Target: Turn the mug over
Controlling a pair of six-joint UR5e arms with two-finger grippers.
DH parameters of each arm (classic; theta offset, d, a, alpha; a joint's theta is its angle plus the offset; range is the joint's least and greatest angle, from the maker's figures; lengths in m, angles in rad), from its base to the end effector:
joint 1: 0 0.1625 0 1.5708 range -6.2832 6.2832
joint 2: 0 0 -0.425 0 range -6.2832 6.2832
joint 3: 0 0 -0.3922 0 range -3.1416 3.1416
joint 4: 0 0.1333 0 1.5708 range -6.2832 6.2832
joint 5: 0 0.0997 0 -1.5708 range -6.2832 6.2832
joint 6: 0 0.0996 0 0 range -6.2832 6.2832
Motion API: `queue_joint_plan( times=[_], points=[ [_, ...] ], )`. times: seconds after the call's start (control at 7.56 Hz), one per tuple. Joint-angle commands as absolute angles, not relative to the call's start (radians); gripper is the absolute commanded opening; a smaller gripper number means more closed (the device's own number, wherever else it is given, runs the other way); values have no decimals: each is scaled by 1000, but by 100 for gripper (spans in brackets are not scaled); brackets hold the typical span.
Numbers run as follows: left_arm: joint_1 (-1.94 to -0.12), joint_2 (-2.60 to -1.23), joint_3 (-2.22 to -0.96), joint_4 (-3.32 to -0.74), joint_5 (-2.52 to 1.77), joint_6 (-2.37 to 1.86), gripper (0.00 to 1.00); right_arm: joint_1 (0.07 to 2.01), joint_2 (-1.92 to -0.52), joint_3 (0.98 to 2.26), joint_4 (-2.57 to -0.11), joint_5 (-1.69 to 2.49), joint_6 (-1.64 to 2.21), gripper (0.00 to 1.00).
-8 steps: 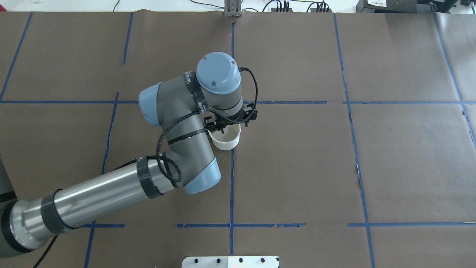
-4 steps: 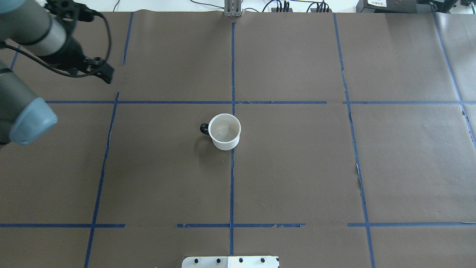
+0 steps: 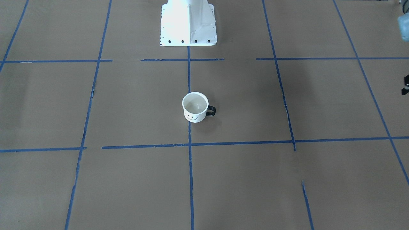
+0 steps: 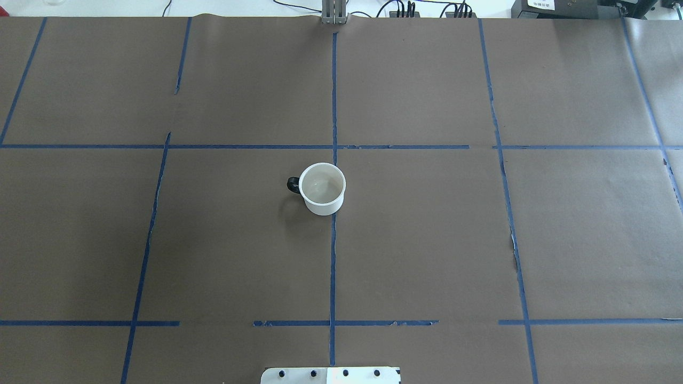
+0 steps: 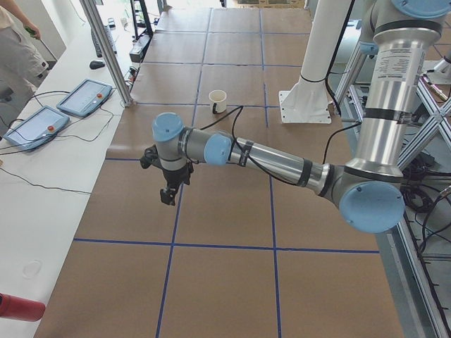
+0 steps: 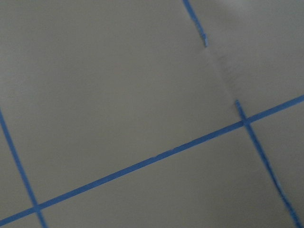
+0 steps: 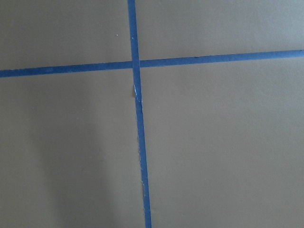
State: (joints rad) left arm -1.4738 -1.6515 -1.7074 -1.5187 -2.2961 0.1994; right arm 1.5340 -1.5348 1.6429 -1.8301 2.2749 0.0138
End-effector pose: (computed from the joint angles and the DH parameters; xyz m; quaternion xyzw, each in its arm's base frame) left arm -0.0158 -0.5319 0.5587 0.0951 0.3491 0.1665 0.9172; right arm 0.0507 -0.4945 0.6350 -0.0796 -0.3419 0.0153 0.9362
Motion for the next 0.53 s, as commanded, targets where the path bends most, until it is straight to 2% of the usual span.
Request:
queue_joint_plan(
  times=[0.0,0.4],
  points=[
    [-1555,-1528,-1677,-1574,-2321,238,100,1534,-1536,1643,-1830,2275,14,100],
    [-1554,-1509,-1669,-1574,-2413,229,100,1534,-1535,1643,-1830,2275,14,100]
  ],
)
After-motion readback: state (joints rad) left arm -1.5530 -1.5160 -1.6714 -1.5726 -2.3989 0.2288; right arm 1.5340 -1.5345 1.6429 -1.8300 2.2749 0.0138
